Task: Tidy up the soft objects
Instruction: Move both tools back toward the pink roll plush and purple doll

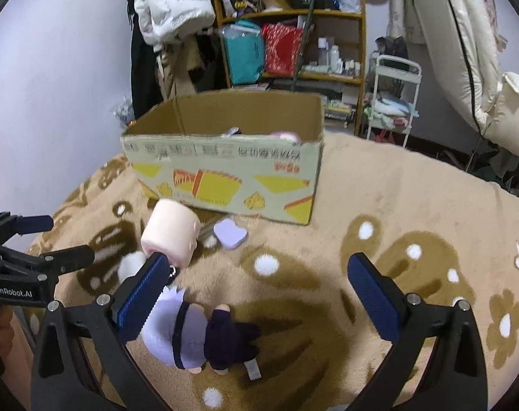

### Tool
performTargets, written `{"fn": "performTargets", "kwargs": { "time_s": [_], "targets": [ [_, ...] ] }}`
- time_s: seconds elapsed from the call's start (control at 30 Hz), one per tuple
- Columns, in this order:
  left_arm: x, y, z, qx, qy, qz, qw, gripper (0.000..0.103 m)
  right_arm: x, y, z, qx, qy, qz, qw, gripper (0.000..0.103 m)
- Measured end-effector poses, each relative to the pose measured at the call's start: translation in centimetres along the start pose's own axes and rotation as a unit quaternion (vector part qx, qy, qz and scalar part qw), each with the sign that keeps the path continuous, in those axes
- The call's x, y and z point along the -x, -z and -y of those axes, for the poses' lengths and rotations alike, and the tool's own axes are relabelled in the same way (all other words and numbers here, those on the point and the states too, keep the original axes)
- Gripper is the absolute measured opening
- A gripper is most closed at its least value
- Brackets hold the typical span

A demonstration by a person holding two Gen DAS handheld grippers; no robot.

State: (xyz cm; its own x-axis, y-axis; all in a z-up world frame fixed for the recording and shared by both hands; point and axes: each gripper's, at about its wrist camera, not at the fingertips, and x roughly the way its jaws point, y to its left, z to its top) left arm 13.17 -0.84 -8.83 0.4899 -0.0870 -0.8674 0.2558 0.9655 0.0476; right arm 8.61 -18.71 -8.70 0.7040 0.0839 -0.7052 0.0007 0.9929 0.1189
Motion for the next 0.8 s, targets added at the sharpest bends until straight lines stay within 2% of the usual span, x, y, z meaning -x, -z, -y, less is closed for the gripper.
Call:
{"fn": "performTargets", "kwargs": {
  "time_s": [0.3,0.4,0.57,0.8],
  "targets": [
    [-2.0,-0.3,-0.1,0.001,0.009,-0.026,0.9996,0.1,-2.3,0.6,-0.8,0.018,-0.01,-0.039,0.999,0.103],
    [-2.2,-0.6,-0.2,0.004,0.011,-0.025,0.9996,0.1,-2.5,0.7,-0.9,0.018,-0.011,-0.044,0.999,0.103],
    [-2.4,-0.8,-0.2,0.009,0.036,-0.034,0.9987,0.1,-2.5,0.6,-0.8,0.017,-0.017,-0.047,0.999,0.103],
    [-2.8,-0.9,0.4,0.003,0.045,-0.042,0.9981,0.1,-2.8,0.6,-0.9,0.015,-0.023,-0.054,0.998,0.103]
  ]
}}
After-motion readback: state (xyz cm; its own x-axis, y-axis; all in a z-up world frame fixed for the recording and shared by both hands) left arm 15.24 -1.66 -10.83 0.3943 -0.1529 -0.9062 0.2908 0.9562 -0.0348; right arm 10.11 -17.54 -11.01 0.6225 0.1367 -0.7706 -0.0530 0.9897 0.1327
